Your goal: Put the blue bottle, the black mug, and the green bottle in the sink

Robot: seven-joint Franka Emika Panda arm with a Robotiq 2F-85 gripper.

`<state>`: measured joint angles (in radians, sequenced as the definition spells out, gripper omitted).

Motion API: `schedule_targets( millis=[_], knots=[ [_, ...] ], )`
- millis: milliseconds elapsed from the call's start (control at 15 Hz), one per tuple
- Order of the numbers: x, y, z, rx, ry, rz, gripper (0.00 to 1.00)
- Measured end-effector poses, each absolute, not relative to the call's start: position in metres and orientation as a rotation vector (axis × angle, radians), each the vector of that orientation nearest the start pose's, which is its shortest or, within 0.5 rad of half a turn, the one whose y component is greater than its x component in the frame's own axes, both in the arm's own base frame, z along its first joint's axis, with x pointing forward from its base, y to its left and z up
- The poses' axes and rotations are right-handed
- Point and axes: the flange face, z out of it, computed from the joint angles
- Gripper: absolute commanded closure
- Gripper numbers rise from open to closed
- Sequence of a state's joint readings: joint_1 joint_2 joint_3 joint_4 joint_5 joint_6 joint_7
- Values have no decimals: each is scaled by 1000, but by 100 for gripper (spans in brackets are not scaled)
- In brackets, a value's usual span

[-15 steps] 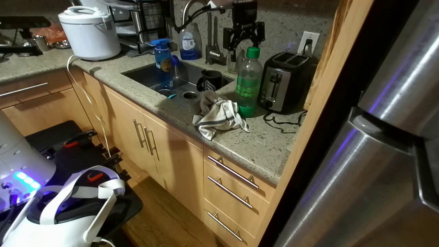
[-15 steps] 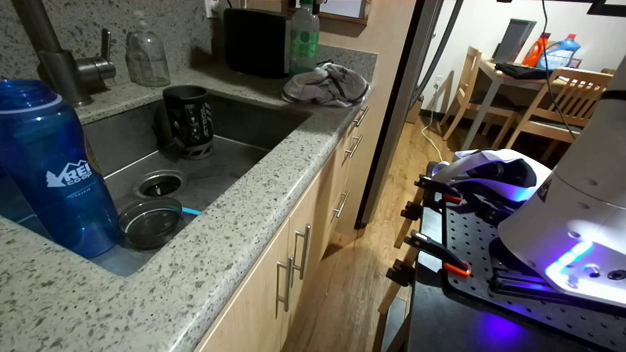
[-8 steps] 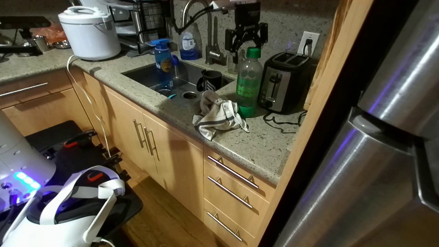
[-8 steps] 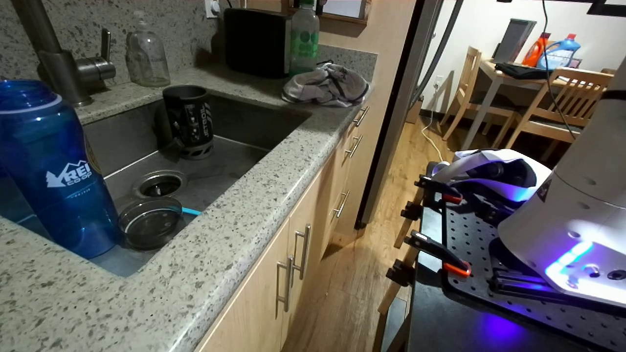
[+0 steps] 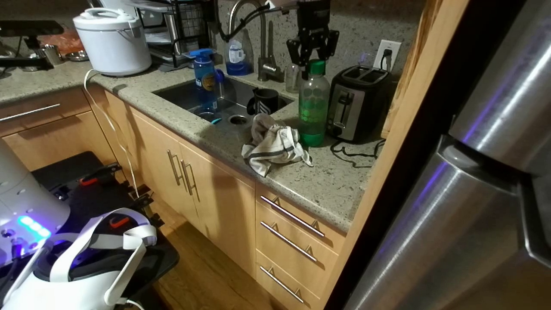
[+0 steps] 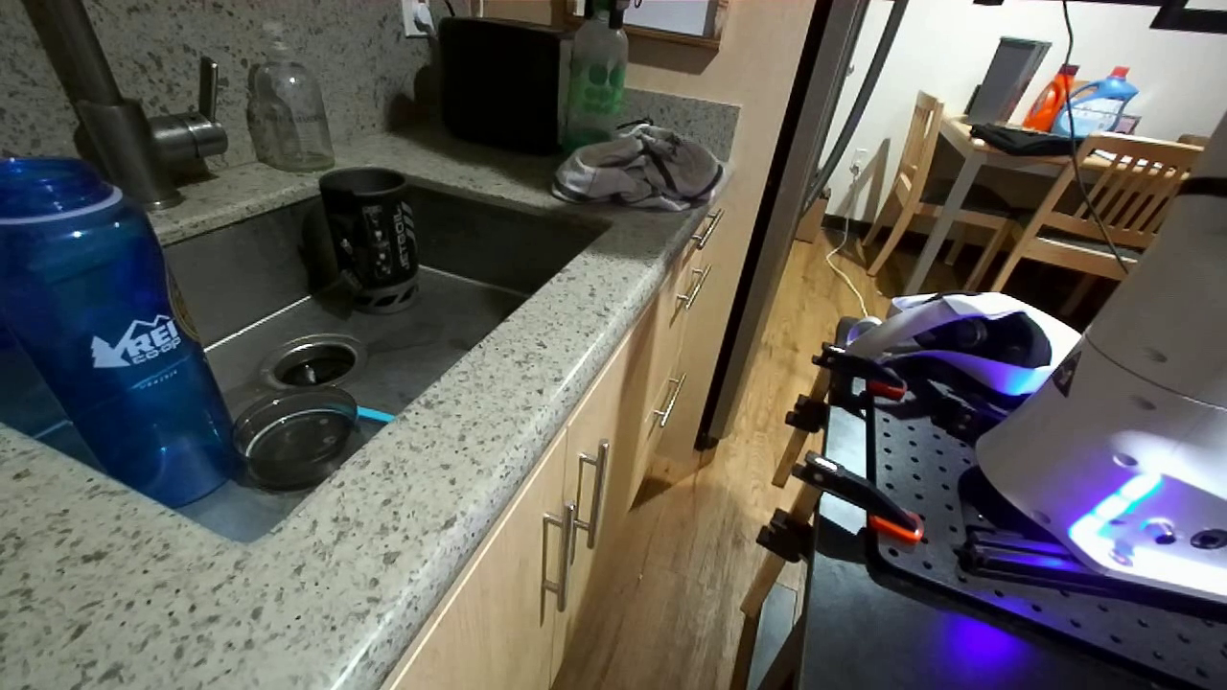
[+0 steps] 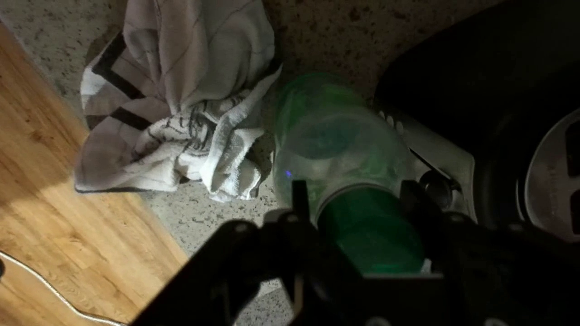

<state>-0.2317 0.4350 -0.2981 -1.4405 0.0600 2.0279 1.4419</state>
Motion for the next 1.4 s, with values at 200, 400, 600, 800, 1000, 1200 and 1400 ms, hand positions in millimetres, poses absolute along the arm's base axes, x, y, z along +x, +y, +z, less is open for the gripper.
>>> schedule_targets(
  millis=[200,400,600,800,1000,1200,1400],
  knots=[
    [623,-320,469,-1734,2577,-297,77],
    [623,-319,469,-1735,2573,-301,77],
    [628,-311,469,-1752,2556,-302,77],
    [637,-288,469,-1807,2508,-292,77],
    [646,-254,469,-1902,2439,-282,77],
    [650,-224,468,-1983,2386,-276,77],
    [649,-204,470,-2039,2357,-281,77]
  ],
)
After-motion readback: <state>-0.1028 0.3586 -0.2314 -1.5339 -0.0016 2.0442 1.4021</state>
